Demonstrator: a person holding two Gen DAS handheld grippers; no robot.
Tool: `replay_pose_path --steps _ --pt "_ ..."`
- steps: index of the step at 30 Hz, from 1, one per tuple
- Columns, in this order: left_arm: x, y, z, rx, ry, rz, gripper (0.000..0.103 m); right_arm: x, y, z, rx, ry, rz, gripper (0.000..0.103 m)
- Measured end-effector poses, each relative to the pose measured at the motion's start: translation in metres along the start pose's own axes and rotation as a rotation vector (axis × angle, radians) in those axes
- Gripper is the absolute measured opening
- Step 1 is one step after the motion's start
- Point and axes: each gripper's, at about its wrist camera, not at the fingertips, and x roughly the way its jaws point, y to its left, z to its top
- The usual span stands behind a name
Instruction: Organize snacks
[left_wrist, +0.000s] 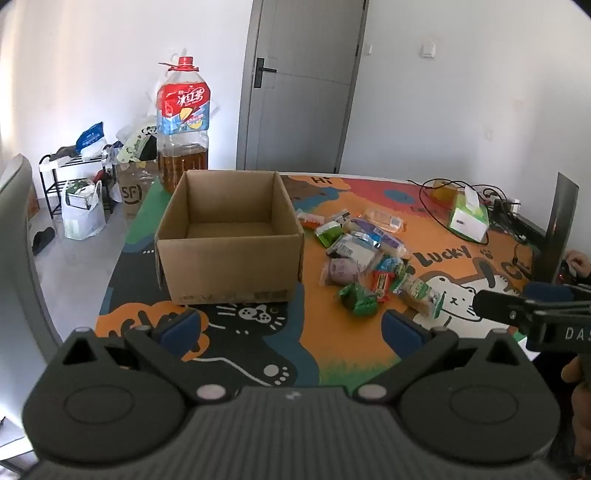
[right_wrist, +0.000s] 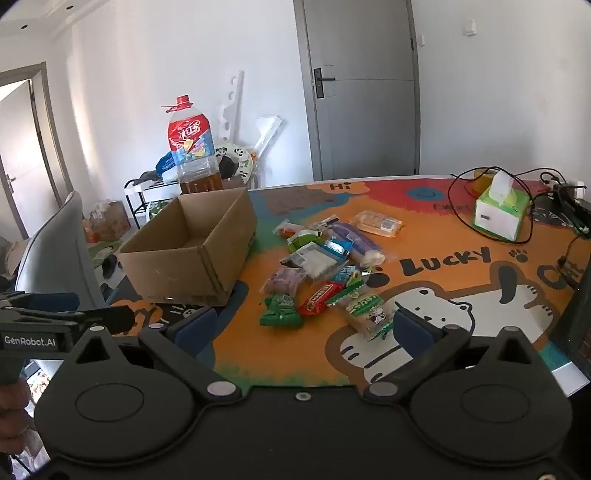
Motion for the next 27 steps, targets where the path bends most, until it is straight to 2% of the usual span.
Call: replay_pose_path --steps 15,17,27 --pt "-0.008 0.017 -0.003 -0.028 0.000 0.005 0.103 0.006 0.005 -0.001 -0.008 0.019 -0.029 0.103" --pt "0.002 0.010 0.000 -0.039 0.010 0.024 0.103 0.006 0.003 -0.001 -0.001 0.020 -0.034 0.103" --pt "0.004 0.010 -0.001 -0.040 0.008 0.018 0.103 0.007 0.002 -0.001 0.006 0.024 -0.028 0.103"
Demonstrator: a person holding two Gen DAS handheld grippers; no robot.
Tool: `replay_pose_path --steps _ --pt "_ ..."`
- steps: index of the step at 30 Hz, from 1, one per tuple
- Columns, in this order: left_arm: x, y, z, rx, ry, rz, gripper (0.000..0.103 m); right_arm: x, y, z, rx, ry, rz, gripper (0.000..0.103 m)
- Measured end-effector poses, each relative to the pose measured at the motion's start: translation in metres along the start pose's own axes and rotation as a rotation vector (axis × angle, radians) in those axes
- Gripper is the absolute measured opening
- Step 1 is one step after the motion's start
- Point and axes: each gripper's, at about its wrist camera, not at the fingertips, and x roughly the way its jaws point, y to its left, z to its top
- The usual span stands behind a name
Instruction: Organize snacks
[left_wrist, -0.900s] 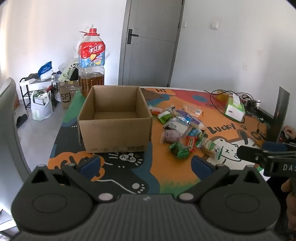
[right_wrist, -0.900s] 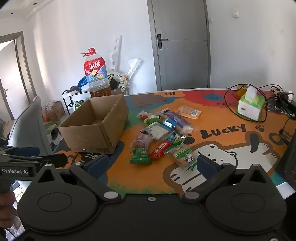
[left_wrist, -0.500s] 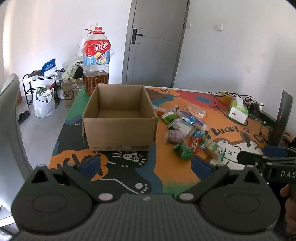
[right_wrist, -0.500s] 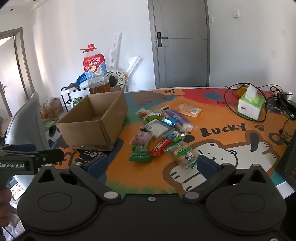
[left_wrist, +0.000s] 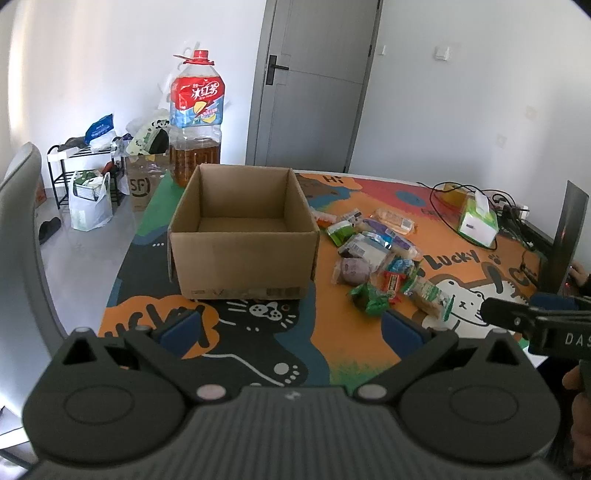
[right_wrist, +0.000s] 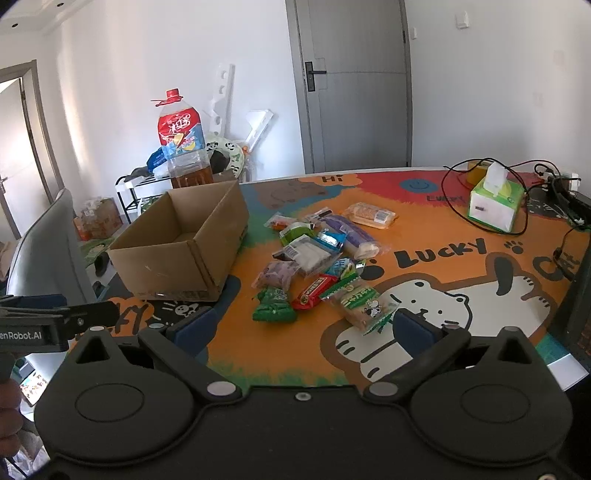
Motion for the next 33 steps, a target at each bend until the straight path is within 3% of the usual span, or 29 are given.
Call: replay_pose_path --steps 33 --pt "0.0004 0.0041 0.0010 -0.018 0.002 0.004 0.103 0.0006 0.0024 -0.0007 -0.008 0.007 0.002 0.103"
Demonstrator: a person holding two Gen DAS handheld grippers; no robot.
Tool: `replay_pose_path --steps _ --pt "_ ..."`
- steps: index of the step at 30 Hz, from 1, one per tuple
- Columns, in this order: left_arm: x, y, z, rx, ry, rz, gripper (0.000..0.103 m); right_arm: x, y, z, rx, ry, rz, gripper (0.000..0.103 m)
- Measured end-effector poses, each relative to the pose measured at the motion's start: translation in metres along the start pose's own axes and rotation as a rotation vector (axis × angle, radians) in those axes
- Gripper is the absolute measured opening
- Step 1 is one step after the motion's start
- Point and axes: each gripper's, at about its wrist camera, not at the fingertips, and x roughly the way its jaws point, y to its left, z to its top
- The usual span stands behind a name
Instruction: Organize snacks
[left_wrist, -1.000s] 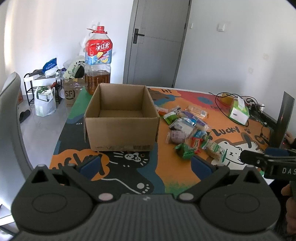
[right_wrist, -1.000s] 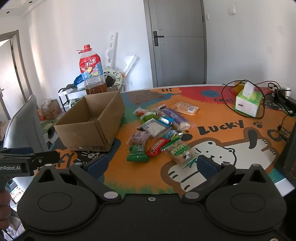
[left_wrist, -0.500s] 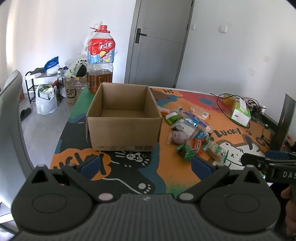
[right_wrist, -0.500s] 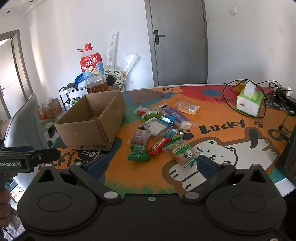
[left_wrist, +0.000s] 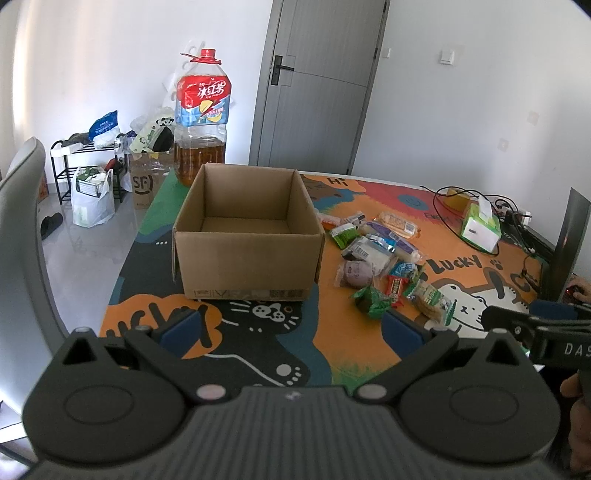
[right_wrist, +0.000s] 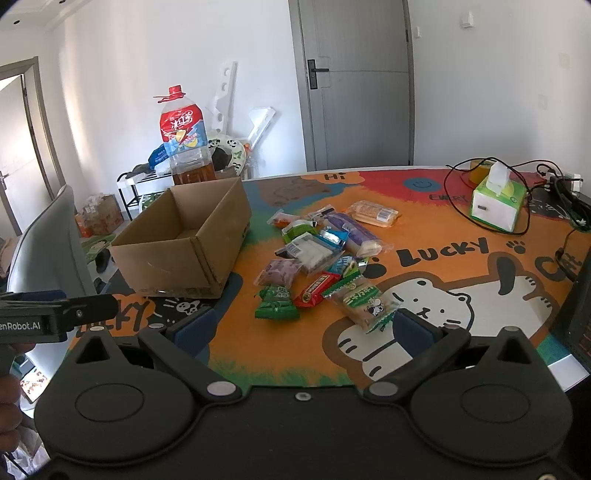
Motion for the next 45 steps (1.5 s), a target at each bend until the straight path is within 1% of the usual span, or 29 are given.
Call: replay_pose_path --steps 12,22,28,32,35,41,45 --pt "0.003 -0.001 -0.003 0.002 0.009 0.000 0.103 0.001 0.000 0.000 0.003 0.005 -0.003 0.103" --pt "0.006 -0.001 -0.004 -0.003 0.014 -0.017 0.103 0.004 -0.004 -0.001 0.010 -0.005 0.006 0.103" --pt "0.017 -0.005 -0.006 0.003 0.018 -0.014 0.103 0.011 -0.014 -0.003 0.034 -0.019 0.050 0.103" --pt "0.028 -0.007 -0.003 0.006 0.013 -0.014 0.103 0.018 -0.020 -0.004 0.030 -0.017 0.063 0.103" --pt "0.040 -0.011 -0.003 0.012 0.025 -0.009 0.103 0.026 -0.025 -0.005 0.028 -0.011 0.069 0.103" --pt "0.061 -0.015 -0.002 -0.016 0.024 0.007 0.103 0.043 -0.040 -0.004 0.036 -0.020 0.093 0.103" --pt "0.070 -0.019 0.000 -0.035 0.009 0.001 0.103 0.051 -0.043 -0.004 -0.012 -0.029 0.080 0.103"
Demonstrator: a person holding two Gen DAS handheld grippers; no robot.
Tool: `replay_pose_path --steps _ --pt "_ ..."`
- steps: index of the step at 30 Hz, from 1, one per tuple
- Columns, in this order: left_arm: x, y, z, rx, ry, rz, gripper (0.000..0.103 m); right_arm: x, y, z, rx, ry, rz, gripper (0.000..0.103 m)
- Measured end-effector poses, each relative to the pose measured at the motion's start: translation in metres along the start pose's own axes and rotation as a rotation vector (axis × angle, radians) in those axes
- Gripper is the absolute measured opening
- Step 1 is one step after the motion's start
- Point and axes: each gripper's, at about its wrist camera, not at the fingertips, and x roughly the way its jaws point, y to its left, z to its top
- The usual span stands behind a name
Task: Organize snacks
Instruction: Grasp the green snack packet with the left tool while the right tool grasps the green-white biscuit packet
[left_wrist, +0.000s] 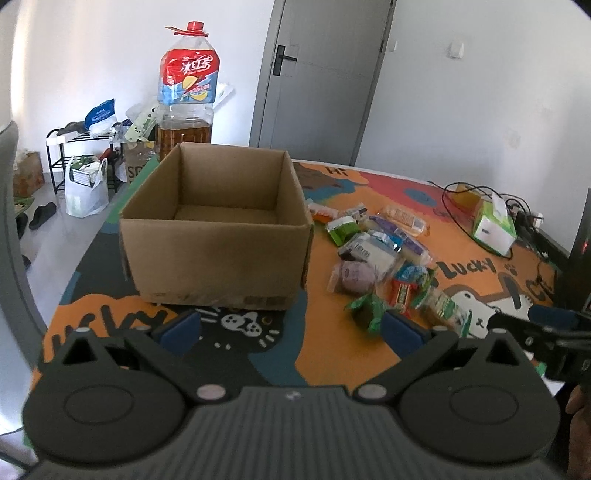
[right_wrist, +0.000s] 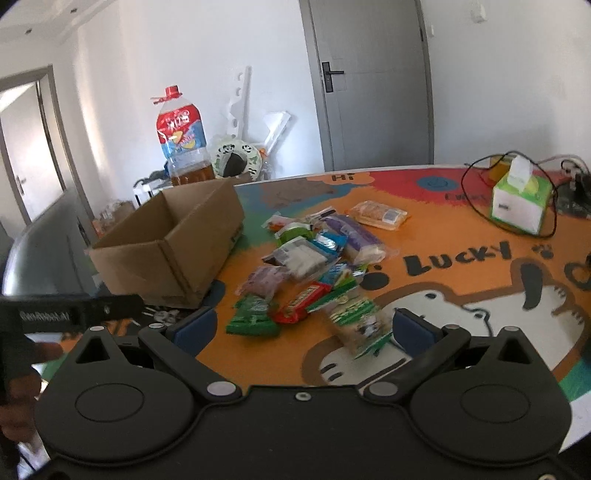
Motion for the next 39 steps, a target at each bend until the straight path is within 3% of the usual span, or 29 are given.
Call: replay_pose_path --steps 7,17,22,30,39 --pt "0.014 -0.014 -0.003 -0.010 -0.006 -0.047 0.103 0.015 -0.018 0.001 0.020 0.000 0.051 0.103" --pt "0.042 -0.040 -0.014 -0.005 0.026 -0.121 0.101 0.034 -0.037 -0.005 0.006 -0.006 0.030 0.100" --pt "0.057 -0.045 -0.012 -0.027 0.033 -0.106 0.090 0.054 -0.047 -0.009 0.029 0.044 0.054 0.083" --pt "0.083 -0.055 -0.007 -0.067 0.061 -0.102 0.072 0.077 -0.060 -0.008 0.025 0.068 0.057 0.082" --pt "0.107 -0.064 -0.010 -0.080 0.091 -0.086 0.069 0.102 -0.068 -0.007 -0.011 0.114 0.042 0.082"
